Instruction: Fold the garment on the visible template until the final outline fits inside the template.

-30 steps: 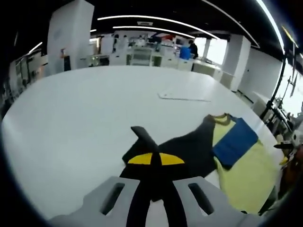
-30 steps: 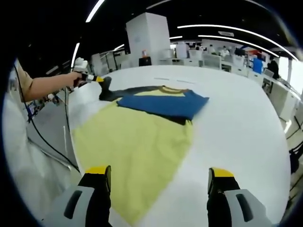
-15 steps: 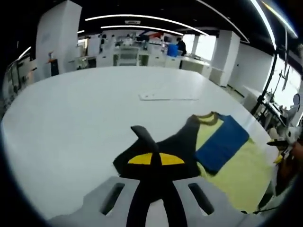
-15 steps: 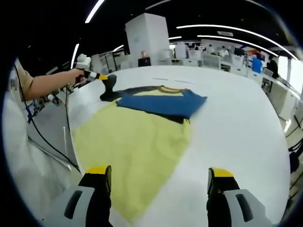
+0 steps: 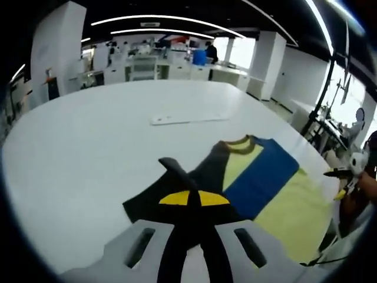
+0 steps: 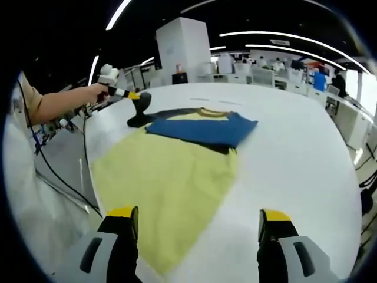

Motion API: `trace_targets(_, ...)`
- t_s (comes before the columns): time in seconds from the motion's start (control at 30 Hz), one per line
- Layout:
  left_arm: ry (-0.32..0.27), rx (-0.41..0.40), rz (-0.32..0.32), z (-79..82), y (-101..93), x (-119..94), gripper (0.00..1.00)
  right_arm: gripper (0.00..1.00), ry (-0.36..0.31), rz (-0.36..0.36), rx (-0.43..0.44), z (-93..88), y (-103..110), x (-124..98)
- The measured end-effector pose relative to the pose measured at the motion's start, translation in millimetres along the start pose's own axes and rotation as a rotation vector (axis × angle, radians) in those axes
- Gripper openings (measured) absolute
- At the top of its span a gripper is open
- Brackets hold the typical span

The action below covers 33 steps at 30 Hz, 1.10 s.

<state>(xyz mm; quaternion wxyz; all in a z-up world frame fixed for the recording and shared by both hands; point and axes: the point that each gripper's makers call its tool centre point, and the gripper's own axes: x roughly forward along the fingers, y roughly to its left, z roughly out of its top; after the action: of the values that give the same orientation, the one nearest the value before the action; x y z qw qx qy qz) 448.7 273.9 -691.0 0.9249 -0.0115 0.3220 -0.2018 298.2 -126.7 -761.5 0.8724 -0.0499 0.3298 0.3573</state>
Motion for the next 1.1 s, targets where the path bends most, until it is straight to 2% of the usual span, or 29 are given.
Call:
trace_targets(0.6,0.022,0.042,-0.081,11.1,-28.7,26.9,0.0,0.83,-0.004,-0.004,0.01,-4.0,-1.9,-2.0)
trace_targets(1.1,0.029,0.093,-0.147,24.2,-63.7,44.4,0.0,0.83,-0.002,-0.001,0.019,-7.5,-4.4,-0.3)
